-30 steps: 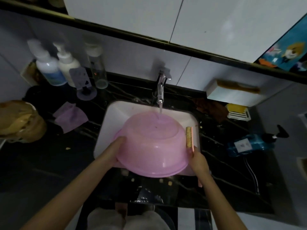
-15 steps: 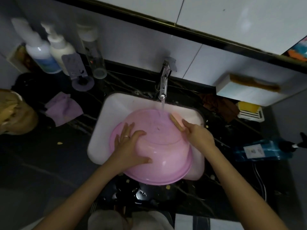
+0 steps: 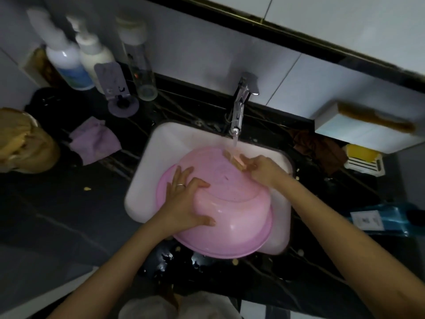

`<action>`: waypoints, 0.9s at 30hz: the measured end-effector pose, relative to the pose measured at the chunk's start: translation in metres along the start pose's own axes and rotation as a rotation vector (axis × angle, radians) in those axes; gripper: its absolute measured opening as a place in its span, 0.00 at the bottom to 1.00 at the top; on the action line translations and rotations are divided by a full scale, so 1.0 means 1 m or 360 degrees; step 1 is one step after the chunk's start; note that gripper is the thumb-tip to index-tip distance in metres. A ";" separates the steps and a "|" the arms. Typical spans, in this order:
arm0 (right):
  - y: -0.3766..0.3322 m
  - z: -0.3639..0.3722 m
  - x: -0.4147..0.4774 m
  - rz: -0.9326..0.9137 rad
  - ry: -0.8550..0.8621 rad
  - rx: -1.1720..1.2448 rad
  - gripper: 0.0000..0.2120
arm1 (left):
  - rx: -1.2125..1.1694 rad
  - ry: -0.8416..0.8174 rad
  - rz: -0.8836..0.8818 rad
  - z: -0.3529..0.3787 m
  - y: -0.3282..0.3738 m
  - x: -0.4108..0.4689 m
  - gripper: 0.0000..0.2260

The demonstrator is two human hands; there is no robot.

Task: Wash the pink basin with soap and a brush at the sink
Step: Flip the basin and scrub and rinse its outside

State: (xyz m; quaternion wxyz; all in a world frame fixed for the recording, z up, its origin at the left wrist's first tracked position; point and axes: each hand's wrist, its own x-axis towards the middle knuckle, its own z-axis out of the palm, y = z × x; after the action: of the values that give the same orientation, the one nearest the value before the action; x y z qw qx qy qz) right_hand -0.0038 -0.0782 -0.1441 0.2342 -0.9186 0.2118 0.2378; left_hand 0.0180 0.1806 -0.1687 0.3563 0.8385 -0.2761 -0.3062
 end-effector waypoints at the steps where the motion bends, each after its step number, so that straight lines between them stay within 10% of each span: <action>1: -0.011 0.006 -0.002 -0.0087 0.0009 0.0028 0.22 | 0.0011 0.0012 -0.0005 0.000 0.001 0.001 0.41; 27: -0.031 0.028 -0.024 -0.0259 -0.0253 0.0360 0.21 | 0.0009 0.0007 0.0055 0.000 -0.004 -0.006 0.39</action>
State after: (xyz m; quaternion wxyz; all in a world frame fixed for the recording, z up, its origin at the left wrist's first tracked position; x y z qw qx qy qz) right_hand -0.0165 -0.0316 -0.1425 0.3707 -0.8788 0.1428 0.2646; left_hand 0.0152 0.1869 -0.1705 0.3599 0.8353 -0.2905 -0.2974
